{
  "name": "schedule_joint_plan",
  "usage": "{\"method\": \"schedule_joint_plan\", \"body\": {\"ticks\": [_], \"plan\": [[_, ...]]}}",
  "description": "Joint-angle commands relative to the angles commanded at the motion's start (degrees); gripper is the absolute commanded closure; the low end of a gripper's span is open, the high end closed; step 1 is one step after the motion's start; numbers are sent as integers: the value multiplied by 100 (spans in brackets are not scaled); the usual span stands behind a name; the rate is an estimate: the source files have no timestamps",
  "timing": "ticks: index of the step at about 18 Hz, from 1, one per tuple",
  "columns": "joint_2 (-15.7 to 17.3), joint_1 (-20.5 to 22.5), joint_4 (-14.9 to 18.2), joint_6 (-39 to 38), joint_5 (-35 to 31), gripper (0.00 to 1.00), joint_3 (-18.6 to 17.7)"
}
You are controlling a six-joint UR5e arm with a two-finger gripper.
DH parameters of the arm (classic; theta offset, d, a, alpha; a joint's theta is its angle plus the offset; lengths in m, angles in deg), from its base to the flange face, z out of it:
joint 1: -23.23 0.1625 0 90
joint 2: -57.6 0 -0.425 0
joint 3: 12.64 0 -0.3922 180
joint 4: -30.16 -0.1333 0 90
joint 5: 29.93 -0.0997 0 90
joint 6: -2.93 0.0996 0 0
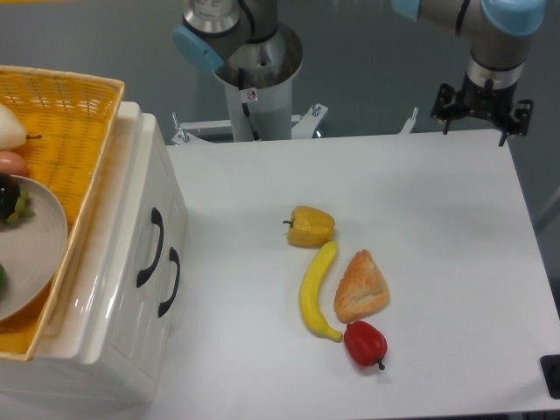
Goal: Slide the top white drawer open
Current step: 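Move the gripper from its raised start pose toward the white cabinet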
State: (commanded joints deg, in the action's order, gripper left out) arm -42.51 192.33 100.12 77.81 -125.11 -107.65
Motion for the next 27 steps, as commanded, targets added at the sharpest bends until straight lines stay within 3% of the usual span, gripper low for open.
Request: {"method": "schedule_joint_plan", "body": {"ticks": [7, 15, 20, 24, 27], "plan": [[-17, 35, -9, -141, 220, 0, 0], [70, -52, 158, -492, 334, 0, -439], [97, -70, 298, -1554, 1089, 0, -317], [9, -166, 650, -2318, 1134, 0, 52], [-79, -413, 633, -2549, 1151, 0, 140]]}}
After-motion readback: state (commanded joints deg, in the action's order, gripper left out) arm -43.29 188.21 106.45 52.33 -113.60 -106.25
